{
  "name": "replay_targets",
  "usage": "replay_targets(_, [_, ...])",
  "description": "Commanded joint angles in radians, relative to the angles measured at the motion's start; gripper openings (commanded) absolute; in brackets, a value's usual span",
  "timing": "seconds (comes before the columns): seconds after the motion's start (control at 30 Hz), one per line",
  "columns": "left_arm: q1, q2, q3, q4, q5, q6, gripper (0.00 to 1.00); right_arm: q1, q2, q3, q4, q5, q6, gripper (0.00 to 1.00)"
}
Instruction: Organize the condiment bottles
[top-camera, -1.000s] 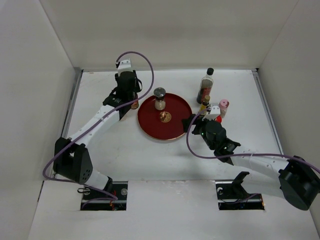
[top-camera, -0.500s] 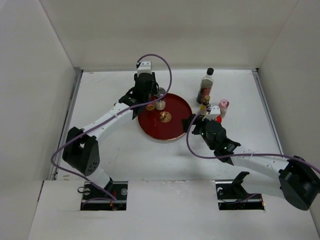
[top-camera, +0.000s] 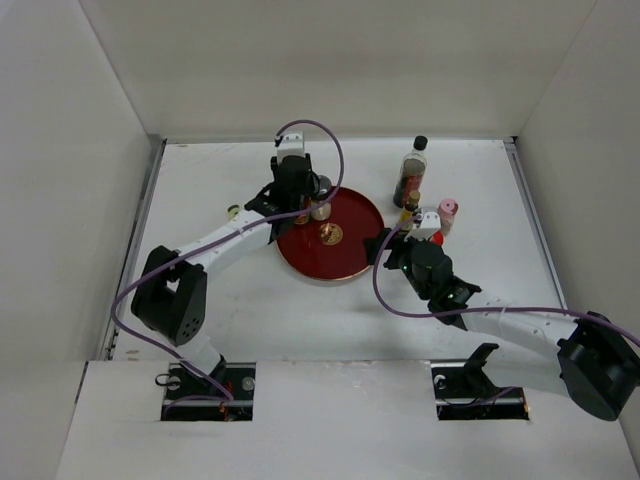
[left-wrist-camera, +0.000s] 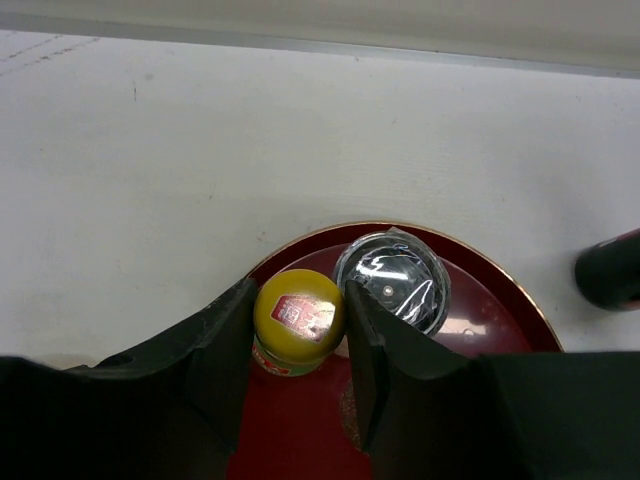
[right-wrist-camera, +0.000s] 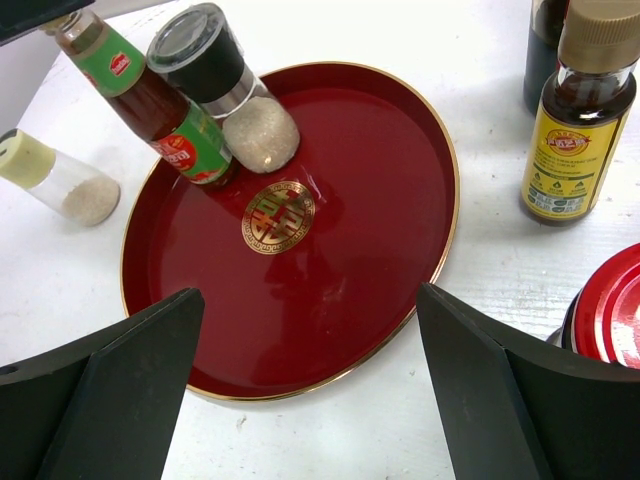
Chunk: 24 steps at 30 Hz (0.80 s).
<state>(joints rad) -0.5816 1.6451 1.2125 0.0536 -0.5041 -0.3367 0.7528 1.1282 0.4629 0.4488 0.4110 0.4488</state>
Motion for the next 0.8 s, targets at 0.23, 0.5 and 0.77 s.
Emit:
replay_targets(0.23, [0.009,-0.145,-0.08,0.138,-0.025,-0.028,0.7,0.001,-0.022,0.02,0.044,0.0,-0.001,0.94])
replay_targets(0.5, [0.041,-0.401,-0.189,0.088,-0.08,-0.027,0.89,0.004,-0.016,0.023,0.044,0.0,-0.001,0.95])
replay_targets(0.77, [0.14,-0.536,-0.424,-0.093,-0.181,-0.116,0.87,0.004,-0.007,0.026,0.044,0.0,0.004,0.95])
